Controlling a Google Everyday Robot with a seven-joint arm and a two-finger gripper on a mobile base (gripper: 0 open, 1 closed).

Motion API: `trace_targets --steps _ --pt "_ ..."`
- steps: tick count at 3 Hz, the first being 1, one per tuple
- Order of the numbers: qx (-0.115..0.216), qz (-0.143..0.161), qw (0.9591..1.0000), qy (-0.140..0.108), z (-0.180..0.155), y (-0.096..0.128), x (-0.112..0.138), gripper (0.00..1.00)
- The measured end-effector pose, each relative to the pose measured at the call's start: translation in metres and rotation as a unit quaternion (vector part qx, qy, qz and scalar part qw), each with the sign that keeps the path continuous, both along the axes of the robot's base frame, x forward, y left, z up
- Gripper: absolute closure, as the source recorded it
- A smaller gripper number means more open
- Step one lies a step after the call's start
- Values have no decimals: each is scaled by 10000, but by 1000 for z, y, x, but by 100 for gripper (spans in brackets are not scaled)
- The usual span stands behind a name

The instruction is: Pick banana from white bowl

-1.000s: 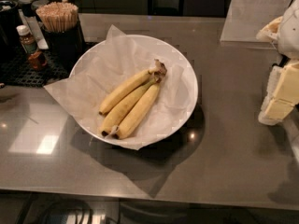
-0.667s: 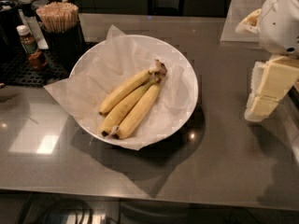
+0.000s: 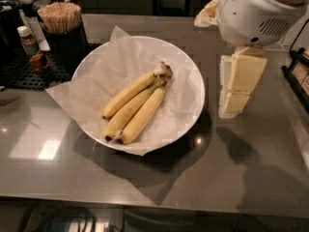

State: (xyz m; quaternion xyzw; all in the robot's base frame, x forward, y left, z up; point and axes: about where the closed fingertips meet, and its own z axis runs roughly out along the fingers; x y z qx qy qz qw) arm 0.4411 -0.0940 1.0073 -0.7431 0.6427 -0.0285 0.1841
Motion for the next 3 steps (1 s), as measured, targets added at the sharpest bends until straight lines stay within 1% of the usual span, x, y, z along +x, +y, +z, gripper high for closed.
trace_targets --steps 1,2,3 --pt "225 267 9994 74 -1 20 10 0" --pt "456 401 9980 189 -8 32 23 0" --pt "656 356 9968 274 -16 35 37 0"
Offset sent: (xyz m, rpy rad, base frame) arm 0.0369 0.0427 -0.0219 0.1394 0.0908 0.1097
